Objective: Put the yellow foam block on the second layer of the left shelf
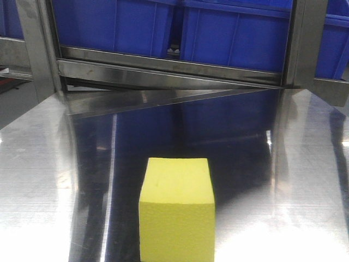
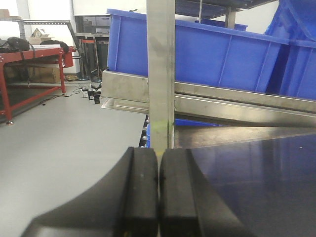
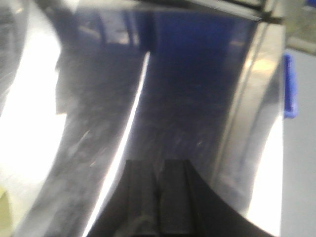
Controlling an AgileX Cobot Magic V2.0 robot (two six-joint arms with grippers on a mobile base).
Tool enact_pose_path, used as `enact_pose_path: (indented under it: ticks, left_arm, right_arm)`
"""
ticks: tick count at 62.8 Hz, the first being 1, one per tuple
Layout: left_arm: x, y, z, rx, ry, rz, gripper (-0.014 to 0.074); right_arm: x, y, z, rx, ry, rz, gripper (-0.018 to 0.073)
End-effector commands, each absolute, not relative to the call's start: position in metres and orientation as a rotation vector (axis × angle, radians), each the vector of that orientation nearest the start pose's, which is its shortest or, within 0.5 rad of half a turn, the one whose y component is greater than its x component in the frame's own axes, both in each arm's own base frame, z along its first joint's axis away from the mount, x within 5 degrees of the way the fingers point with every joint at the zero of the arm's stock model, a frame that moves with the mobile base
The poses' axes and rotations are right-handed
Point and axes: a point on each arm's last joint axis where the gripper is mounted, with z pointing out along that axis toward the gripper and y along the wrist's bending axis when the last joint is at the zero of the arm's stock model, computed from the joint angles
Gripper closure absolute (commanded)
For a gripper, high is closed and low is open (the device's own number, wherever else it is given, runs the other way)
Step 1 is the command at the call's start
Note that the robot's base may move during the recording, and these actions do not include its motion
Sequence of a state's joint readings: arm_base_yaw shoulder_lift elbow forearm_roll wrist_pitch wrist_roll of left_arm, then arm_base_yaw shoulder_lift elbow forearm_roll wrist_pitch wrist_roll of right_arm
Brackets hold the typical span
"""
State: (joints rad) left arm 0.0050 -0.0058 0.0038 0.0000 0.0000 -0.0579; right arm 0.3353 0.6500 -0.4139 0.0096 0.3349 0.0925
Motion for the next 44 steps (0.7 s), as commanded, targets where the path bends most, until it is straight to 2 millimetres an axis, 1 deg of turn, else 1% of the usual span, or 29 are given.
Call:
enact_pose_path:
  ticks: [1,4,7,10,14,16,22,30,31,38,44]
  left_arm:
    - [0.055,0.000,0.212,-0.047,1.409,-0.055,0.0472]
    - [0.055,0.000,0.212,-0.047,1.409,-0.055,0.0472]
    - [0.055,0.000,0.212,-0.047,1.409,-0.055,0.0472]
    - [0.055,0.000,0.212,-0.047,1.409,-0.055,0.0472]
    - [0.055,0.000,0.212,-0.047,1.409,-0.055,0.0472]
    - [0.055,0.000,0.212,-0.047,1.409,-0.055,0.0472]
    - [0.055,0.000,0.212,-0.047,1.409,-0.055,0.0472]
    - [0.055,0.000,0.212,-0.047,1.409,-0.055,0.0472]
    - [0.055,0.000,0.212,-0.047,1.409,-0.055,0.0472]
    - [0.055,0.000,0.212,-0.047,1.409,-0.055,0.0472]
    - [0.055,0.000,0.212,-0.047,1.409,-0.055,0.0472]
  right_arm:
    - [0.133,0.054,0.284,-0.254,2.016,0.329,0.0391]
    - [0.136,0.058,0.283,-0.247,2.046,0.350,0.0315]
    - [0.139,0.062,0.282,-0.238,2.076,0.368,0.0193]
    - [0.141,0.064,0.283,-0.219,2.106,0.384,0.0096]
    - [0.144,0.067,0.282,-0.154,2.166,0.412,-0.0034]
    - [0.146,0.069,0.283,-0.120,2.198,0.423,-0.0078]
    - [0.148,0.073,0.287,-0.018,2.316,0.426,-0.0073]
    - [0.153,0.085,0.296,0.035,2.437,0.393,-0.0073]
    - [0.153,0.087,0.300,0.030,2.443,0.393,-0.0073]
    - [0.160,0.107,0.307,0.066,2.545,0.380,-0.0073]
    - [0.168,0.128,0.307,0.105,2.628,0.366,-0.0073]
